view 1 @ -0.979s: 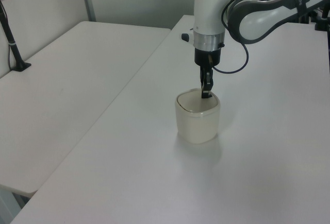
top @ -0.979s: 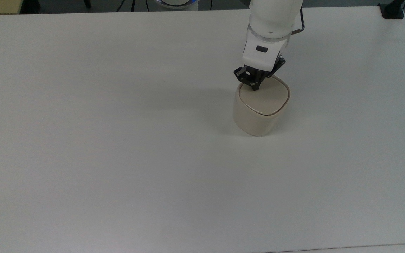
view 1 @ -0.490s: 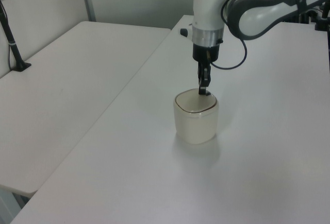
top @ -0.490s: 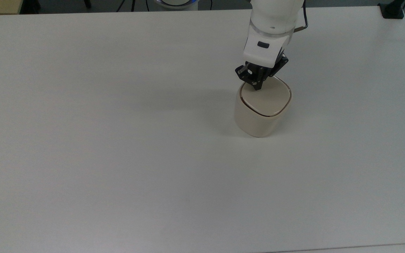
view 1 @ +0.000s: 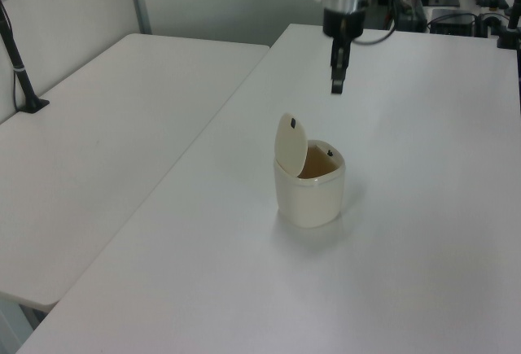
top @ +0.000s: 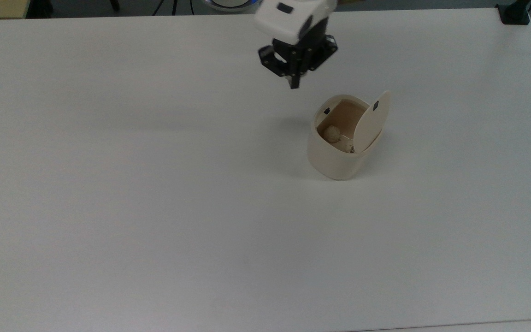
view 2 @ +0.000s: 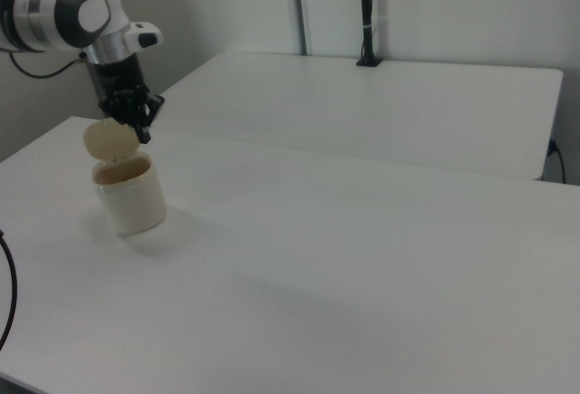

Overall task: Open the trash bin
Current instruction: 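Lift the gripper up and away from the bin as the lid pops open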

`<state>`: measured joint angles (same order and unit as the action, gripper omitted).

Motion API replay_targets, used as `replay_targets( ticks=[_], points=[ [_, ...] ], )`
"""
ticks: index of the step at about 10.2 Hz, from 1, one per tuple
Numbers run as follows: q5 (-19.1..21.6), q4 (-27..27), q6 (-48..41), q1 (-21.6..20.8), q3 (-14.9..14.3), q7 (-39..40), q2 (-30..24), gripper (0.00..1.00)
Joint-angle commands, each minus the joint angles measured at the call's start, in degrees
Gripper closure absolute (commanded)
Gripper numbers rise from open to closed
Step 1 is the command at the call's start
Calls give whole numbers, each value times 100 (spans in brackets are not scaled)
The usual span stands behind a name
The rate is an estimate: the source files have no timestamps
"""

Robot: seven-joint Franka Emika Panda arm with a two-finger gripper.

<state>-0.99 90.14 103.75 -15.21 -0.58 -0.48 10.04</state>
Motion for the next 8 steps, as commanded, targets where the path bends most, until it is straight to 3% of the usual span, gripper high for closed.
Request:
replay_targets(
  ticks=[1, 5, 6, 7, 8],
  points=[
    [-77, 170, -600, 631, 14, -127, -607, 98],
    [-252, 460, -1049, 1037, 14, -75, -1179, 87],
    [-287, 460, -1076, 1098, 14, -66, -1206, 70],
    [-297, 434, -1050, 1160, 14, -57, -1197, 31],
    [-314, 425, -1024, 1152, 14, -57, -1171, 7]
  ],
)
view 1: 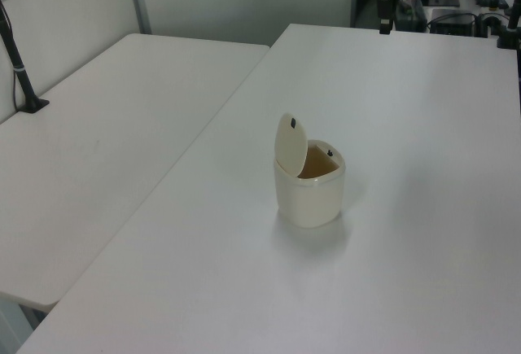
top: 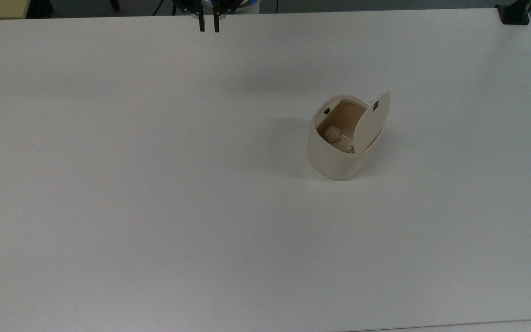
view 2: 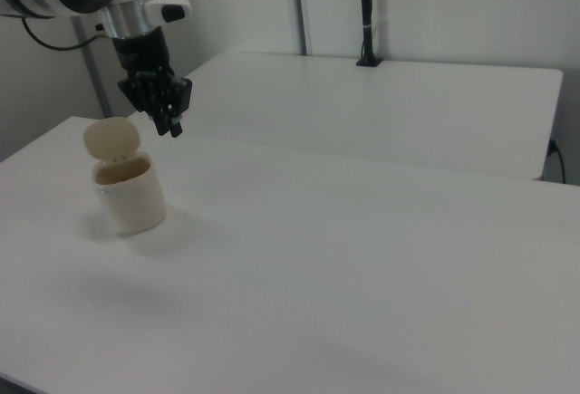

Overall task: Open the trash bin
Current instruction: 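Lift the gripper up and away from the bin as the lid pops open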

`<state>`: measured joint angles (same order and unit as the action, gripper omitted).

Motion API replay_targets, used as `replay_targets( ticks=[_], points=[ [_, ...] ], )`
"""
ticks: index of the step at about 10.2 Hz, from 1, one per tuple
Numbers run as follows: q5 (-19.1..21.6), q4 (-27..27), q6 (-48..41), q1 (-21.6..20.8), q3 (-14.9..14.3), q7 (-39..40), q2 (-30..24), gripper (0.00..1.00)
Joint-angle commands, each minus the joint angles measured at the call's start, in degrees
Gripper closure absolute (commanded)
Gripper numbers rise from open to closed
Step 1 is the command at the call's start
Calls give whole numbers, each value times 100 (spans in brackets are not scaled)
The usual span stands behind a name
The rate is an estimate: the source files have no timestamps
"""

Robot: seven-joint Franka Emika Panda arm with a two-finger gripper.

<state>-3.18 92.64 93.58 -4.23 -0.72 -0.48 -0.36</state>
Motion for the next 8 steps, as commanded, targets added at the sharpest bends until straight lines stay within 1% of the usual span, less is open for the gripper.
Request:
replay_targets(
  ticks=[1, 8],
  points=[
    [-112, 167, 3, 54, 28, -66, -114, 0],
    [-130, 158, -68, 63, 19, -119, -149, 0]
  ],
)
